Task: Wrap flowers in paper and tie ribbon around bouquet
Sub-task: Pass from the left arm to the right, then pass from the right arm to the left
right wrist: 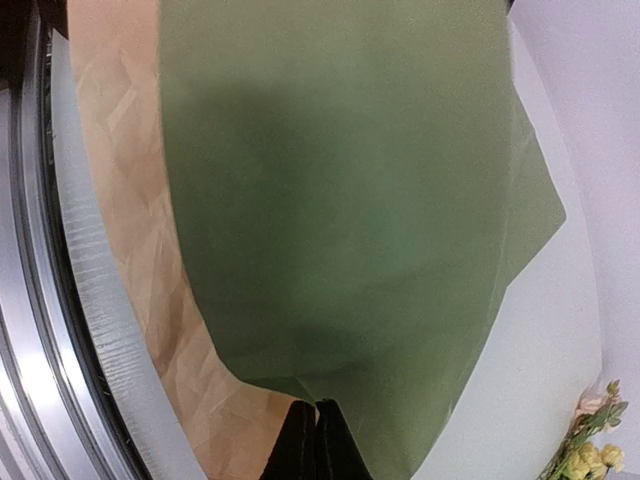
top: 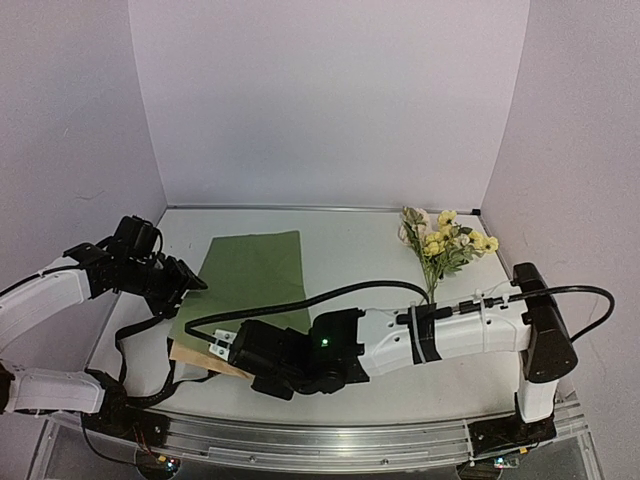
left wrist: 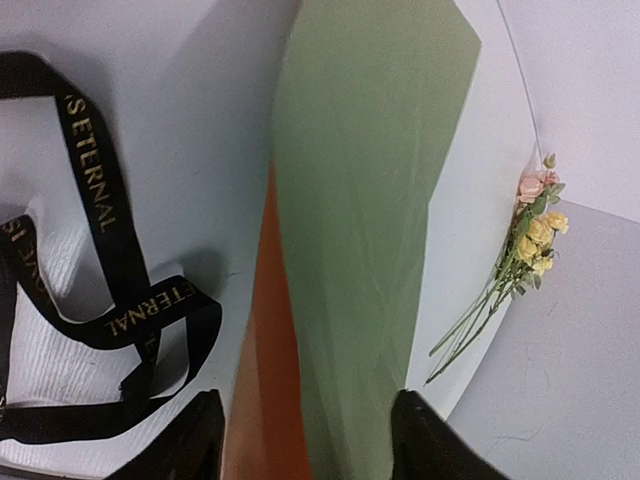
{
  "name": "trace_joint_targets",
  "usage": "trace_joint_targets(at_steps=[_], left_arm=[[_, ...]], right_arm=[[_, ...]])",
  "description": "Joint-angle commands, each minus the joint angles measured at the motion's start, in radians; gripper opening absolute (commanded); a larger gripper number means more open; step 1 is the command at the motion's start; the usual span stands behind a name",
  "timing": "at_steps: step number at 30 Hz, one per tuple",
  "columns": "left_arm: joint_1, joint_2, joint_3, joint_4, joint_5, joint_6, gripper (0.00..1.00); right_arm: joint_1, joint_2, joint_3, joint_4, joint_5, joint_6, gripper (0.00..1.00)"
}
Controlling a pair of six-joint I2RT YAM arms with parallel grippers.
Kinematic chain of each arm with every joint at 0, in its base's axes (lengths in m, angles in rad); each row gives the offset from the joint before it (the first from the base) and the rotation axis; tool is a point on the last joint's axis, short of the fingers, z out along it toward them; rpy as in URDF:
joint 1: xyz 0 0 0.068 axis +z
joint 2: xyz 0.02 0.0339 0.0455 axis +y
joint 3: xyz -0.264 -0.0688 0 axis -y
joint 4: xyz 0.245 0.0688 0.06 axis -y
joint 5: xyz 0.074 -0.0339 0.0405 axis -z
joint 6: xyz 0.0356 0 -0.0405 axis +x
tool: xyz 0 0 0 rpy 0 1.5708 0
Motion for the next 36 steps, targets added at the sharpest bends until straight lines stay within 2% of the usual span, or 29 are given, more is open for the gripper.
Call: trace_joint_targets(at_steps=[1,5,9,15,18,22,29,36], left_arm=[[0.031,-0.078,-0.066,0.023,0.0,0.037,0.78],[0.069,-0.134,-0.116,0.012,0.001,0.041,0.92],[0.119,-0.164,-0.159,0.021,0.03,0.05,0.96],[0.159,-0.144,-0.263,0.152,0.157,0.015,0.87],[0.16,-0.122,-0.325,0.264,0.234,-0.033,0.81],[0.16,-0.07,-0.394,0.415,0.311,-0.095,0.79],[0.15,-0.007,-0.431,0.526,0.355,-0.142,0.79],[0.087,0.012,-0.476,0.644,0.333,-0.23,0.8]], right_arm=[[-0.023,-0.101,-0.025,0.028,0.006,0.166,0.0],[-0.076,-0.138,-0.057,0.028,-0.045,0.329,0.0],[-0.155,-0.17,-0.106,0.043,-0.141,0.521,0.0],[-0.215,-0.201,-0.177,0.111,-0.216,0.646,0.0],[-0.224,-0.207,-0.19,0.124,-0.225,0.664,0.0],[-0.224,-0.211,-0.195,0.133,-0.232,0.667,0.0],[-0.229,-0.255,-0.213,0.159,-0.247,0.675,0.0],[-0.238,-0.281,-0.209,0.168,-0.257,0.684,0.0]])
